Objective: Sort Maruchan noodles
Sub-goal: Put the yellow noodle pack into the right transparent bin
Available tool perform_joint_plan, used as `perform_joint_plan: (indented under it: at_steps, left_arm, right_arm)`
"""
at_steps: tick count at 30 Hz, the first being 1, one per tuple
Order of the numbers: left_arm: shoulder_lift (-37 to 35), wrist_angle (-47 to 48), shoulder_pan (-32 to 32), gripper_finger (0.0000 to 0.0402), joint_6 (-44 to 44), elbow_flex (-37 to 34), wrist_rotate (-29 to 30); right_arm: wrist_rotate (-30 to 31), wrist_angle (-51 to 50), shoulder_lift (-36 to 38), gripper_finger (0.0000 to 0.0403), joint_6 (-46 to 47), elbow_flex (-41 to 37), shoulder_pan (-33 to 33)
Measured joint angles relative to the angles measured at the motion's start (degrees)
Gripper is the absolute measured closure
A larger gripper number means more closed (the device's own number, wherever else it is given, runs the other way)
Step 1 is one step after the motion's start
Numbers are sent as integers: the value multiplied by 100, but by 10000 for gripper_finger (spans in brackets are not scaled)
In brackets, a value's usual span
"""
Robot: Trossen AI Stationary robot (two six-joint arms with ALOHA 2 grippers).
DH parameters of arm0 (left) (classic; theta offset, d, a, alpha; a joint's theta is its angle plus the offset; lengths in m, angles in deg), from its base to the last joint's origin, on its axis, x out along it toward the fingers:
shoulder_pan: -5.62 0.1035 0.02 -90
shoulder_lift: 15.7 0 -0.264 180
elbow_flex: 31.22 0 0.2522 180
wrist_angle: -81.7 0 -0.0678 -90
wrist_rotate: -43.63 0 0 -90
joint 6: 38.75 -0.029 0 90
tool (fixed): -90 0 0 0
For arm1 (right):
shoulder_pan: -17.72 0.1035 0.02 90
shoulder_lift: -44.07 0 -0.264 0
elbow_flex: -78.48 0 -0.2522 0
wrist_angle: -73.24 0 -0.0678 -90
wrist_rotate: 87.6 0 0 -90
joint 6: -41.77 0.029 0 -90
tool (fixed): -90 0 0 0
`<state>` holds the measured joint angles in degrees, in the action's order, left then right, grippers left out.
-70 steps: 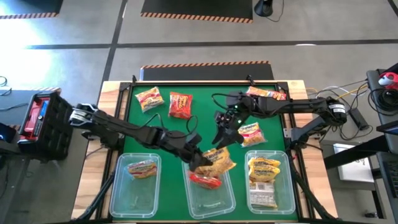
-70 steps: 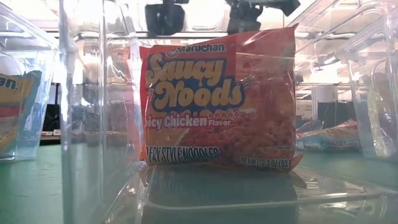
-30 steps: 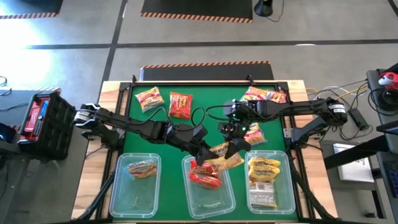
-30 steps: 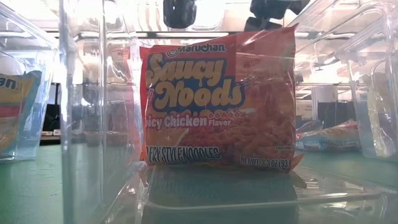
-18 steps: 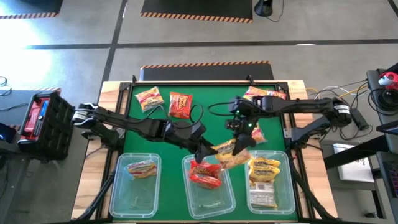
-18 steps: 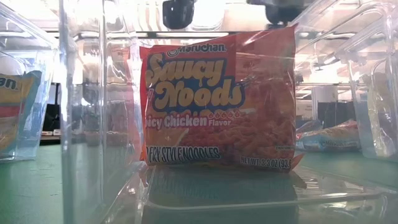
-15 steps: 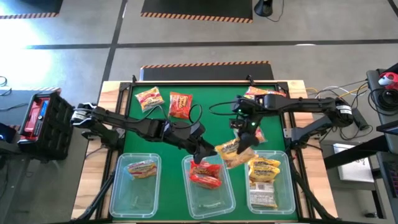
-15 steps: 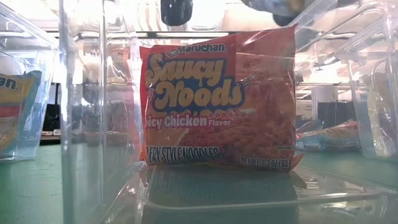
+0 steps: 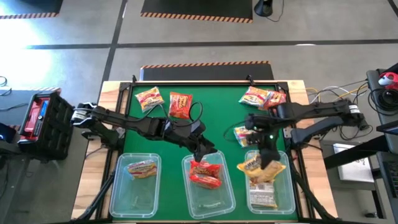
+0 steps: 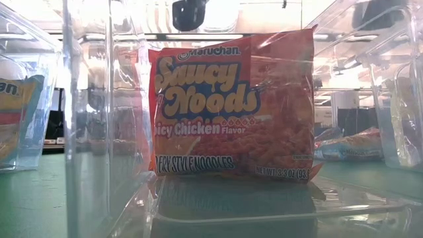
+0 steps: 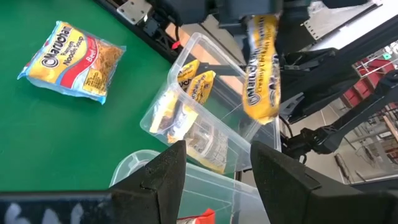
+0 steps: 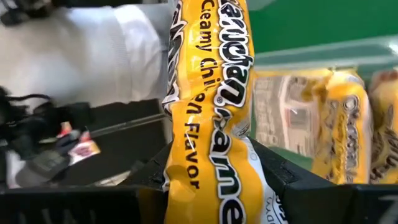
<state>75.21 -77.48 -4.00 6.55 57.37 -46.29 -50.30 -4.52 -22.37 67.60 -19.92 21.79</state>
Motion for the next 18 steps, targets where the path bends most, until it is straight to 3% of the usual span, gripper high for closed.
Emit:
perform_joint_plan:
  at_steps: [7, 18]
  left_arm:
    - [0, -3, 0, 239, -113, -35, -16]
    - [0, 30, 0, 239, -247, -50, -76]
  right_arm:
    - [1410, -22, 242, 287, 949, -187, 762]
    - [2134, -6, 269, 287, 1813, -595, 1690]
